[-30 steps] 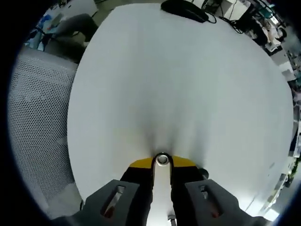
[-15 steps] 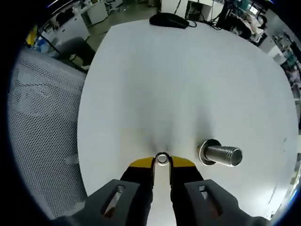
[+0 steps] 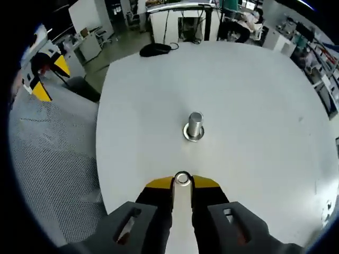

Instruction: Place the washer onto the threaded stud by aligning its center hole with the stud, sliding it down to the base, and recovering from edge contact or off-axis alignment until the washer reaches the visible bottom stop.

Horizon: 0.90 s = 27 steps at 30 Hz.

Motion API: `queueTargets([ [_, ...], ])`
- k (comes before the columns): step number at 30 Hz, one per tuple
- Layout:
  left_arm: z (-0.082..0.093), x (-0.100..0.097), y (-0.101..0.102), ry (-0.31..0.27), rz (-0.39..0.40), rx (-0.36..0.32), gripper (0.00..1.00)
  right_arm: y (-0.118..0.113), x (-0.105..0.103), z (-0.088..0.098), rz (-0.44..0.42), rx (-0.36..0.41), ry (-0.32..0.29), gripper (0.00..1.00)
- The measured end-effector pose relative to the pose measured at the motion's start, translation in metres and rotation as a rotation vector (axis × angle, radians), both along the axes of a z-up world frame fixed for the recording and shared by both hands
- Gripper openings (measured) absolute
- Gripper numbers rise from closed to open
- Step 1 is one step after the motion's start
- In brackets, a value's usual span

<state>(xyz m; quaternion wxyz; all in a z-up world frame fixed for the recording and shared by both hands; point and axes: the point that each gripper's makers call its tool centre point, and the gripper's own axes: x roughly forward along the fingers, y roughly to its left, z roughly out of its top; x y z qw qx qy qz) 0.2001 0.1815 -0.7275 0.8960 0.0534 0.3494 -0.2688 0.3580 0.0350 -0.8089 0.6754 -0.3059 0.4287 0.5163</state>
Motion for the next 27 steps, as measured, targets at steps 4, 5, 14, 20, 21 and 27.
queueTargets([
  [4, -0.001, -0.001, 0.001, 0.003, -0.005, 0.011, 0.26, -0.017, 0.01, 0.019, -0.026, 0.024, -0.029, 0.13],
  [5, -0.001, -0.001, 0.001, 0.003, -0.003, 0.011, 0.26, -0.02, 0.012, 0.022, -0.028, 0.024, -0.037, 0.13],
  [14, -0.002, -0.001, 0.003, 0.006, 0.001, 0.015, 0.26, -0.046, 0.033, 0.026, -0.053, -0.013, -0.073, 0.13],
  [20, -0.002, -0.001, 0.004, 0.007, 0.007, 0.015, 0.26, -0.034, 0.022, 0.017, 0.041, -0.059, -0.081, 0.13],
  [21, -0.003, 0.0, 0.004, 0.008, 0.006, 0.014, 0.26, -0.032, 0.021, 0.015, 0.049, -0.065, -0.08, 0.13],
  [27, -0.004, -0.002, 0.003, 0.015, 0.001, 0.02, 0.26, -0.032, 0.021, 0.004, 0.051, -0.087, -0.046, 0.13],
])
